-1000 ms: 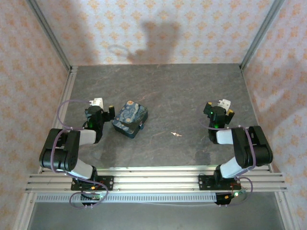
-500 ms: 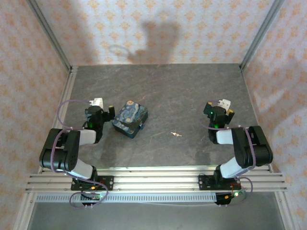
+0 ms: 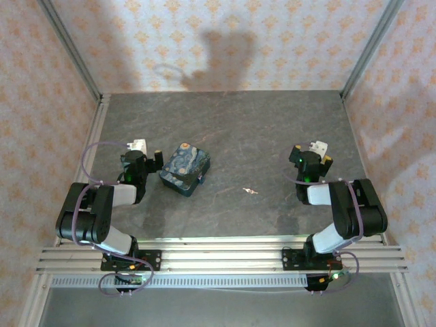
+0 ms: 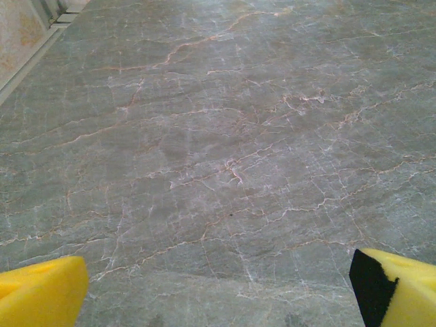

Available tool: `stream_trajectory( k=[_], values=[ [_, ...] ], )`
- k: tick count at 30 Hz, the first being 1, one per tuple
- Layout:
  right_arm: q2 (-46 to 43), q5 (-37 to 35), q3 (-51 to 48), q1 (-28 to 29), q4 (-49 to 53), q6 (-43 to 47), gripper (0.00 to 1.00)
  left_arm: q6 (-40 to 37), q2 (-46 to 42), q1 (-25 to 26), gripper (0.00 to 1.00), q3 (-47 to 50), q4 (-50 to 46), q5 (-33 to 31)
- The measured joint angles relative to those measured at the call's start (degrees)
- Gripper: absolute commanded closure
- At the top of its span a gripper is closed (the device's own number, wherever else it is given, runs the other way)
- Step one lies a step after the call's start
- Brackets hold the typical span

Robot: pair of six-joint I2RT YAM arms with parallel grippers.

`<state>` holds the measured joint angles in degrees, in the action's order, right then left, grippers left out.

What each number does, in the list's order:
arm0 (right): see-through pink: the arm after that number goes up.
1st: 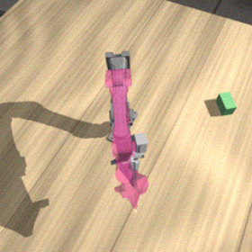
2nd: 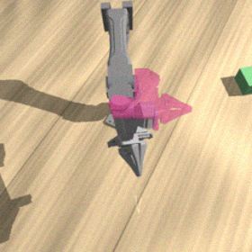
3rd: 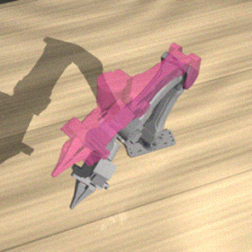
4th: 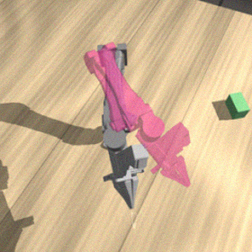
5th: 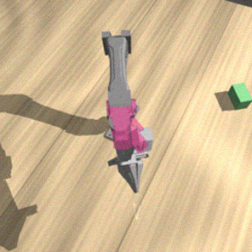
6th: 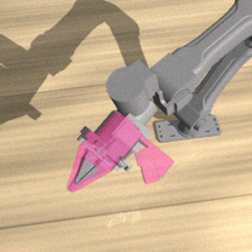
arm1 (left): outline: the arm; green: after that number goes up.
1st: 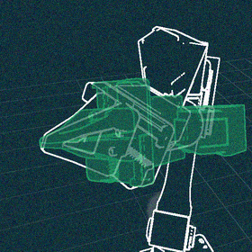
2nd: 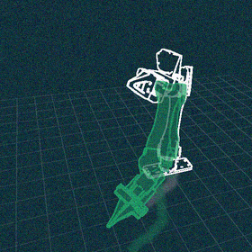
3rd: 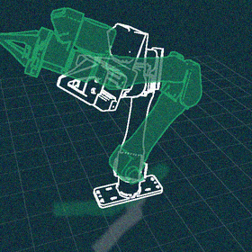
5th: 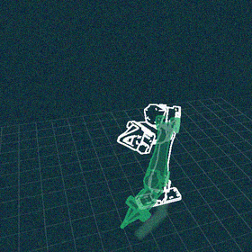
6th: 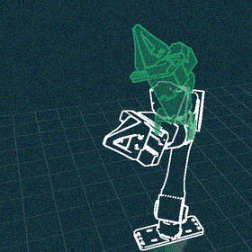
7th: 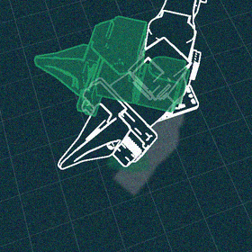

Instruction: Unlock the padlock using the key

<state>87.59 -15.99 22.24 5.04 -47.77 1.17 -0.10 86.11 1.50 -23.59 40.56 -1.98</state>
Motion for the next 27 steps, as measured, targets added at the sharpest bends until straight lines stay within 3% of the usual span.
stream_trajectory(
  k=[8, 14, 17, 21, 24, 27],
  values=[
    [0.0, 0.9, 0.0, 0.0, 0.0, 0.2, 0.00, 0.0, -0.1, 0.0, 0.00, -0.5, -1.0, -0.1],
    [-3.2, 5.1, 1.5, 0.0, 6.9, 1.6, 0.01, 2.3, -4.5, 0.0, 0.00, -8.6, -14.2, -3.6],
    [-6.3, 6.9, 8.5, 0.0, 18.5, 1.1, 0.00, 6.8, -8.4, 0.0, 0.00, -12.8, -23.0, -7.3],
    [-6.1, 9.0, 24.1, 0.1, 34.4, -3.1, 0.03, 18.1, -11.7, 0.0, 0.00, -22.8, -43.8, -15.3],
    [-3.3, 10.1, 34.0, 1.7, 42.9, -6.2, 0.03, 24.0, -14.6, 0.0, 0.03, -28.9, -55.5, -15.9],
    [1.2, 10.3, 41.2, 6.5, 49.9, -8.0, 0.03, 28.2, -19.0, 0.0, 0.08, -29.9, -63.1, -12.6]
  ],
)
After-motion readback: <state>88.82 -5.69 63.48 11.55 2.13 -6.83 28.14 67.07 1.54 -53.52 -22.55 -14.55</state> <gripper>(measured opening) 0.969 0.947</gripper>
